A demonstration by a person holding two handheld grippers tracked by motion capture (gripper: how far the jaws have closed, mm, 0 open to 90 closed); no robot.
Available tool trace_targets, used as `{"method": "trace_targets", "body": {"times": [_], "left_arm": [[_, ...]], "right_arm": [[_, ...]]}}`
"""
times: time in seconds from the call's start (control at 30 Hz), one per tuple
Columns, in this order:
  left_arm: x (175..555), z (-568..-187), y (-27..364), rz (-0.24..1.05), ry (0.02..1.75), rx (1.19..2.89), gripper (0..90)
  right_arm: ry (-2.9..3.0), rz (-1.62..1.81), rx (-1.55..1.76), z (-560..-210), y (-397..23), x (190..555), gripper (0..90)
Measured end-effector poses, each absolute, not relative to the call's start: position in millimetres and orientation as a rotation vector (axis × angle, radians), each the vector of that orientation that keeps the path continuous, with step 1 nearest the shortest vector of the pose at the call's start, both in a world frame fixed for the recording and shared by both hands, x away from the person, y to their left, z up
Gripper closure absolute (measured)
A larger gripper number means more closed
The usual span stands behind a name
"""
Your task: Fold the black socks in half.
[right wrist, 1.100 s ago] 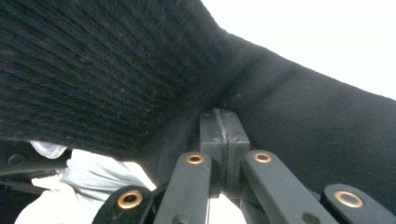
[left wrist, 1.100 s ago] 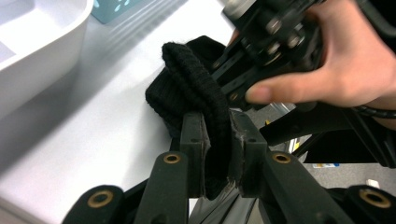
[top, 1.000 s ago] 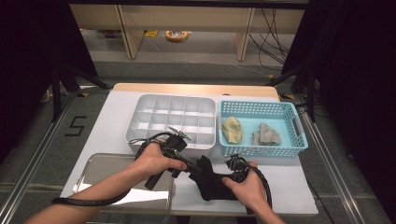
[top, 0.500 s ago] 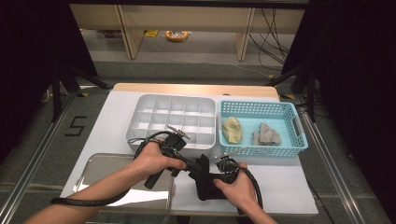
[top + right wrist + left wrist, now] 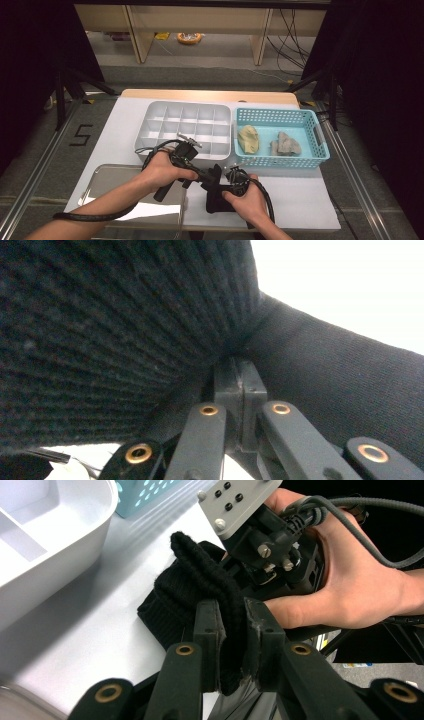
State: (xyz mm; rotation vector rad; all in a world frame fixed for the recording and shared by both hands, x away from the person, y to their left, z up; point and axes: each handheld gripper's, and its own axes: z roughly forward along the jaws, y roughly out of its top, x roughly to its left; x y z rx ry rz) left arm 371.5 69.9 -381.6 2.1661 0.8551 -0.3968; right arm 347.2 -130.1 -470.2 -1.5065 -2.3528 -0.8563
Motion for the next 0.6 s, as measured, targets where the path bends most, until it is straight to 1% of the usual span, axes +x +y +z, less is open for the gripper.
{"method": "trace_targets", "body": {"times": [0.2, 0.3, 0.6], "left_arm": [[372.9, -383.3, 72.2, -0.389, 0.861, 2.163, 77.3], [372.7, -382.6, 71.9, -0.384, 0.86, 2.169, 77.3], [373.9, -380.5, 73.9, -0.377, 0.868, 2.143, 77.4]], "right_arm": [[-2.335, -0.901, -1.54, -464.7, -143.5, 346.4, 90.0], [-2.334, -0.865, -1.552, -466.3, -143.9, 344.7, 90.0], [-2.332, -0.859, -1.506, -470.3, -129.2, 345.0, 90.0]]}}
